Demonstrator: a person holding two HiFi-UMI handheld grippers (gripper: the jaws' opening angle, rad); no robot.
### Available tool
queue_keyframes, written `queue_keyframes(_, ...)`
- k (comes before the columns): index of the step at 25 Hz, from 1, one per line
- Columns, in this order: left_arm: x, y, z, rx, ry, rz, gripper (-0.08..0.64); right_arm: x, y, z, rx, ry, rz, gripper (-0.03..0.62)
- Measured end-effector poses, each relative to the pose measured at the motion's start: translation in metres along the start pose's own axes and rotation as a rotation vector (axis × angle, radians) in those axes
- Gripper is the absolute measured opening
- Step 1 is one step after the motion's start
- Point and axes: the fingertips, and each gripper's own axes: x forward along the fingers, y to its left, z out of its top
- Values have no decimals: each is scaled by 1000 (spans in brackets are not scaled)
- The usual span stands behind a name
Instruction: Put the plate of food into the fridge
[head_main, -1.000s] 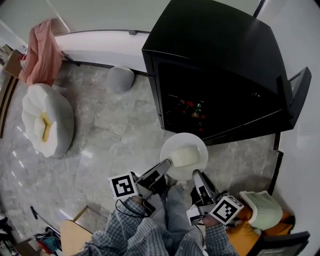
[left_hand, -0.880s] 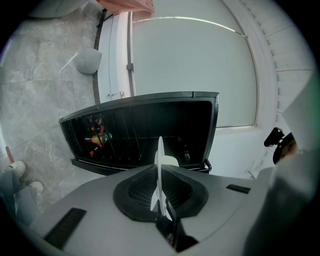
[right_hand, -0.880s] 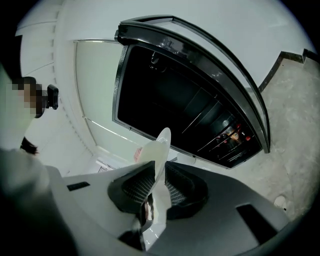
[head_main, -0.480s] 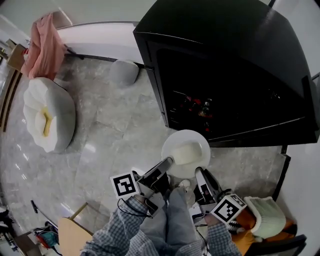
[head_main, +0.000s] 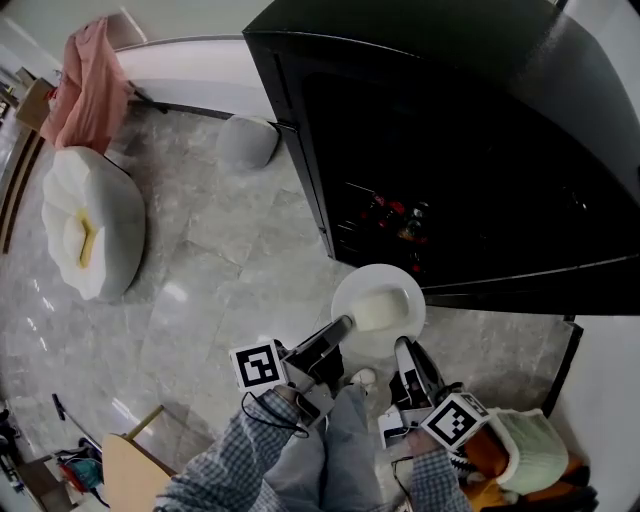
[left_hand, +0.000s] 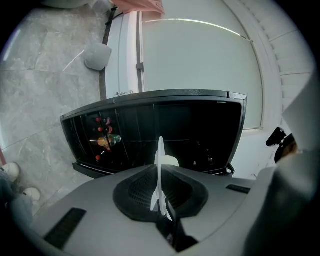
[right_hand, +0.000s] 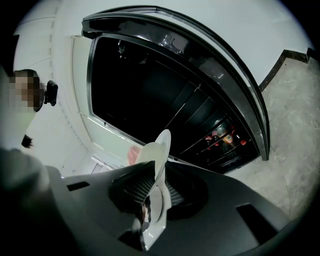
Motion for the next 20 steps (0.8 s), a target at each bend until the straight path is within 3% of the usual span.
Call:
queue_keyframes(13, 37, 48, 16, -29, -37, -20, 20, 35, -52, 16, -66, 39, -26, 67)
queue_keyframes(20, 61, 58, 35, 10, -22, -49, 20, 57, -63, 30, -124, 25, -53, 67)
